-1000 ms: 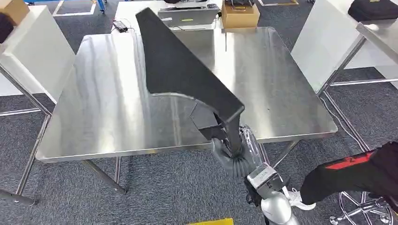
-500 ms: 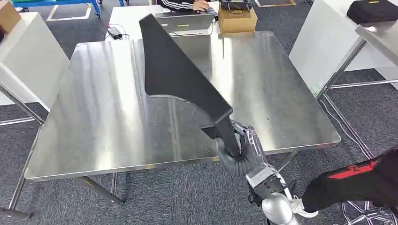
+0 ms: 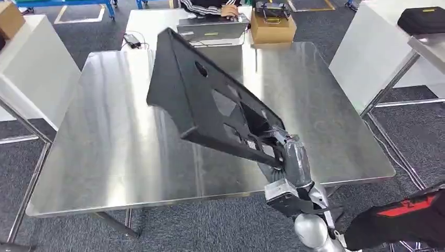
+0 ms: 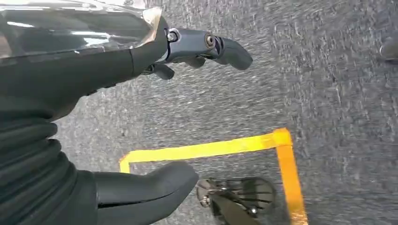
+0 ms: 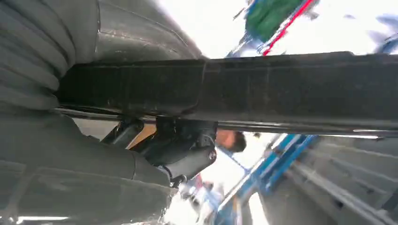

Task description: Take the parts from the cabinet and place them on the table.

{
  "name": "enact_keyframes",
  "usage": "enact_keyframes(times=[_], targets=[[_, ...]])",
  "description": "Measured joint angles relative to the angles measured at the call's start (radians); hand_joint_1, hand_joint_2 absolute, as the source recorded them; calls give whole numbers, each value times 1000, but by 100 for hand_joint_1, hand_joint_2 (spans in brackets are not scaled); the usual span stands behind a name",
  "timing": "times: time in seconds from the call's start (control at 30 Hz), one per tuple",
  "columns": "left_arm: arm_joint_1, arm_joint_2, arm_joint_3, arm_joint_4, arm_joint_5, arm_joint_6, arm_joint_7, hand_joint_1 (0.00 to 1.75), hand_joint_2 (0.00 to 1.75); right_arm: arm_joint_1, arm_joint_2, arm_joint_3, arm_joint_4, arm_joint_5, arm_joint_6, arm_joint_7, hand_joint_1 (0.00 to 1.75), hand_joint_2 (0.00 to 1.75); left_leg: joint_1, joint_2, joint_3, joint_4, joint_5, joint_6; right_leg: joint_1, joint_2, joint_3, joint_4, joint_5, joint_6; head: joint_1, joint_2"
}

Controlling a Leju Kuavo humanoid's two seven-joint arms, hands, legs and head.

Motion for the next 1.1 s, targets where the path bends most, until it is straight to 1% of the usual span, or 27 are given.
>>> enact_keyframes(times=[0.03,0.07,0.13,0.23,0.3,0.37,0.43,0.47,0.67,0.77,0.9,1.0,1.1], targets=[[2,0,0,0,-1,3,5,0,175,-8,-4,-9,12,23,-2,10,175,175,-5,3,-5,13,-10,2,-15,1,1,-7,27,-3,-3,0],[1,0,0,0,-1,7,5,0,175,-23,-9,-15,27,33,-3,15,175,175,-4,5,3,6,-2,25,-15,3,2,-6,22,4,-3,0],[-1,0,0,0,-4,6,7,0,175,-39,-13,-23,45,41,-4,20,175,175,-3,6,6,0,-4,23,-11,5,3,-6,19,2,-2,0],[-4,-1,0,0,-4,6,7,0,175,-54,-14,-31,60,43,-4,20,175,175,-3,7,12,-12,-6,18,-11,5,3,-7,14,-6,-3,0],[-3,0,0,0,-3,6,7,0,175,-56,-16,-33,68,44,-4,20,175,175,-3,7,12,-15,-6,17,-11,5,3,-7,13,-7,-3,0],[-3,0,0,0,-3,6,7,0,175,-57,-17,-34,74,45,-4,20,175,175,-3,7,13,-18,-4,6,-11,5,3,-7,13,-7,-3,0],[-3,-1,0,0,-3,6,7,0,175,-59,-18,-34,82,45,-4,20,175,175,-3,7,13,-19,-3,2,-10,5,3,-6,14,-8,-3,0],[-3,-1,0,0,-3,6,7,0,175,-60,-19,-35,85,45,-4,20,175,175,-2,7,13,-19,-3,-3,-10,5,3,-6,14,-8,-3,0],[-3,-1,0,0,-3,6,7,0,175,-61,-21,-37,96,45,-5,20,175,175,-3,7,13,-19,-1,-6,-11,5,4,-6,15,-10,-3,0],[-3,-1,0,0,-5,9,7,0,175,-81,-26,-35,111,107,-5,54,175,175,-4,8,13,-19,-1,-6,-12,5,4,-6,15,-10,-3,0],[-5,-2,0,0,-3,27,7,0,175,-183,-45,-30,211,191,-6,96,175,175,-5,10,13,-19,-1,-6,-12,5,4,-6,15,-10,-3,0],[-8,-5,0,0,2,44,9,0,175,-291,-58,-18,334,243,-3,134,175,175,-7,10,14,-19,-1,-5,-14,5,5,-7,16,-10,-3,0],[-12,-7,1,0,2,52,14,0,175,-424,-73,7,506,313,-10,180,175,175,-7,10,14,-18,-1,-5,-15,5,5,-6,16,-10,-3,0]])
